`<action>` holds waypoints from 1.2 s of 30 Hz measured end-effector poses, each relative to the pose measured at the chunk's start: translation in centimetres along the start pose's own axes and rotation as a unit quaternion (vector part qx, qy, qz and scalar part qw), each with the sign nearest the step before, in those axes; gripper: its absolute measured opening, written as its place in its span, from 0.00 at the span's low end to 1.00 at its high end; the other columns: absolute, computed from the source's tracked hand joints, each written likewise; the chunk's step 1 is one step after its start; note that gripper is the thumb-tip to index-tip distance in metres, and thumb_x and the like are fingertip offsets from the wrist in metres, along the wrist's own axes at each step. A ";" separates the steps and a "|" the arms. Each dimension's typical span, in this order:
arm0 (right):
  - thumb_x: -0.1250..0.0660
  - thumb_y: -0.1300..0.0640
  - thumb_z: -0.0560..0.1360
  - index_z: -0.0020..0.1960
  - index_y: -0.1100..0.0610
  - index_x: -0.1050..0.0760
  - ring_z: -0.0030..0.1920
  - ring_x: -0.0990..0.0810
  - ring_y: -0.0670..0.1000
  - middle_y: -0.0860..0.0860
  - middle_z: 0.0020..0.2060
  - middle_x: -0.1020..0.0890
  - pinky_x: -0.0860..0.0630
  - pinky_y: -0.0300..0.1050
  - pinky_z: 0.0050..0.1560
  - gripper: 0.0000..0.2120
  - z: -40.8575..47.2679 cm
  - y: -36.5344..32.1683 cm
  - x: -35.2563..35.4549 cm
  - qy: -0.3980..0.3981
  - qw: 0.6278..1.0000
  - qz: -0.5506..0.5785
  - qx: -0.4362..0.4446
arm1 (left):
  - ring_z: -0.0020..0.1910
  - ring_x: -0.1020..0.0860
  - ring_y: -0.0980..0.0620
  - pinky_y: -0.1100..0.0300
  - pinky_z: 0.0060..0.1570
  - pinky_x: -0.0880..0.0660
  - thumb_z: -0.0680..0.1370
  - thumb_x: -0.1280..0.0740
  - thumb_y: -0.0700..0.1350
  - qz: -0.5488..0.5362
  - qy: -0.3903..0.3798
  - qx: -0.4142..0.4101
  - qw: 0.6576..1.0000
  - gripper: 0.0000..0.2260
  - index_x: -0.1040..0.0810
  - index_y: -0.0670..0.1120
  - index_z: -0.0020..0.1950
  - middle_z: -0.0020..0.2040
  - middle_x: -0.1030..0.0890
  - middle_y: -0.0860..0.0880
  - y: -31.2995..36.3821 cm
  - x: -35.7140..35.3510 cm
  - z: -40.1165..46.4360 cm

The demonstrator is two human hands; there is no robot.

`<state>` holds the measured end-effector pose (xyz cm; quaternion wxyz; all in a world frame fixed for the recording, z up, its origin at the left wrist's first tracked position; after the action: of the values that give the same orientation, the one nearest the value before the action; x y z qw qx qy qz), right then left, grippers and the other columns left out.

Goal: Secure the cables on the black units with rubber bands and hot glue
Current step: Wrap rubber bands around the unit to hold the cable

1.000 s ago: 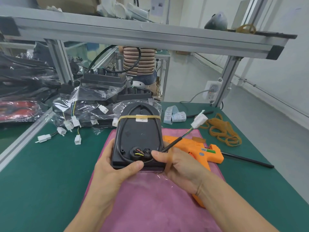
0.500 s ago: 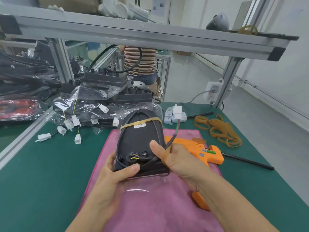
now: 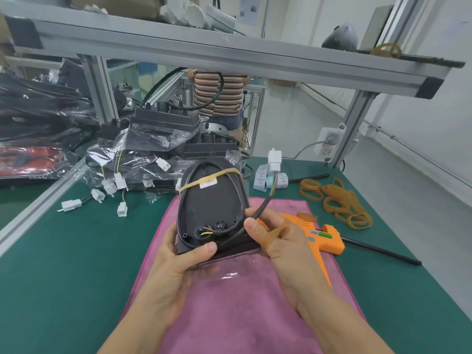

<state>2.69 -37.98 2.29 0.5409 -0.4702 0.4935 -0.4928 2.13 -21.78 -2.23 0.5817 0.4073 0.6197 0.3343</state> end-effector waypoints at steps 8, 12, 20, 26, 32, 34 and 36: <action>0.27 0.49 0.67 0.42 0.50 0.19 0.45 0.17 0.51 0.57 0.41 0.16 0.23 0.44 0.53 0.06 -0.3 -0.8 0.0 -0.008 0.997 -0.063 0.043 | 0.47 0.17 0.49 0.49 0.38 0.19 0.57 0.26 0.35 0.013 0.003 -0.007 1.000 0.38 0.28 0.50 0.66 0.56 0.17 0.46 0.3 0.1 0.3; 0.26 0.45 0.62 0.46 0.53 0.26 0.40 0.22 0.50 0.58 0.40 0.19 0.25 0.36 0.39 0.18 0.3 -0.6 0.9 0.021 0.994 -0.108 0.006 | 0.47 0.17 0.49 0.56 0.37 0.19 0.57 0.24 0.36 0.043 -0.025 -0.016 0.999 0.40 0.29 0.52 0.67 0.55 0.16 0.47 0.8 -0.4 0.4; 0.34 0.47 0.73 0.59 0.61 0.22 0.54 0.17 0.50 0.55 0.53 0.16 0.21 0.41 0.56 0.21 -0.4 2.3 -0.3 -0.155 0.976 0.014 -0.152 | 0.43 0.18 0.53 0.59 0.34 0.23 0.57 0.23 0.39 0.118 -0.038 -0.012 0.992 0.42 0.32 0.54 0.70 0.53 0.16 0.49 0.8 -0.5 -0.3; 0.34 0.52 0.73 0.55 0.63 0.18 0.57 0.18 0.57 0.60 0.55 0.17 0.21 0.47 0.57 0.18 -0.6 4.0 -1.1 -0.172 0.953 0.133 -0.212 | 0.59 0.21 0.56 0.68 0.52 0.24 0.65 0.21 0.37 0.184 -0.052 -0.077 0.979 0.45 0.38 0.53 0.76 0.61 0.19 0.55 1.5 -1.7 -1.2; 0.37 0.52 0.76 0.55 0.60 0.17 0.58 0.18 0.54 0.58 0.56 0.17 0.21 0.44 0.57 0.16 -0.5 3.9 -1.3 -0.155 0.956 0.148 -0.202 | 0.68 0.29 0.60 0.57 0.70 0.33 0.71 0.26 0.45 0.176 -0.045 -0.076 0.980 0.36 0.37 0.59 0.75 0.69 0.26 0.60 1.5 -1.4 -1.5; 0.37 0.52 0.76 0.58 0.62 0.19 0.59 0.19 0.54 0.58 0.57 0.17 0.23 0.47 0.61 0.17 -0.5 4.3 -1.2 -0.147 0.957 0.141 -0.205 | 0.67 0.26 0.55 0.50 0.70 0.34 0.74 0.34 0.47 0.080 -0.012 -0.035 0.996 0.26 0.30 0.55 0.72 0.66 0.23 0.57 1.1 -0.5 -1.1; 0.39 0.53 0.79 0.61 0.62 0.22 0.61 0.20 0.54 0.57 0.58 0.18 0.26 0.50 0.65 0.16 -0.5 4.7 -1.1 -0.141 0.961 0.121 -0.204 | 0.63 0.22 0.50 0.49 0.65 0.30 0.73 0.36 0.45 0.018 0.017 -0.008 1.000 0.22 0.25 0.50 0.68 0.62 0.19 0.51 0.7 0.0 -1.0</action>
<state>2.47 -36.55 -2.37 0.5532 -0.5719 0.5555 -0.2414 1.24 -21.45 -1.52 0.5683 0.4081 0.6193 0.3562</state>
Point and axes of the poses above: each hand's wrist, its own z-axis towards the middle knuckle, its own x-axis out of the back of the hand, y = z × x, the point moved 8 cm from there along z, towards the middle knuckle
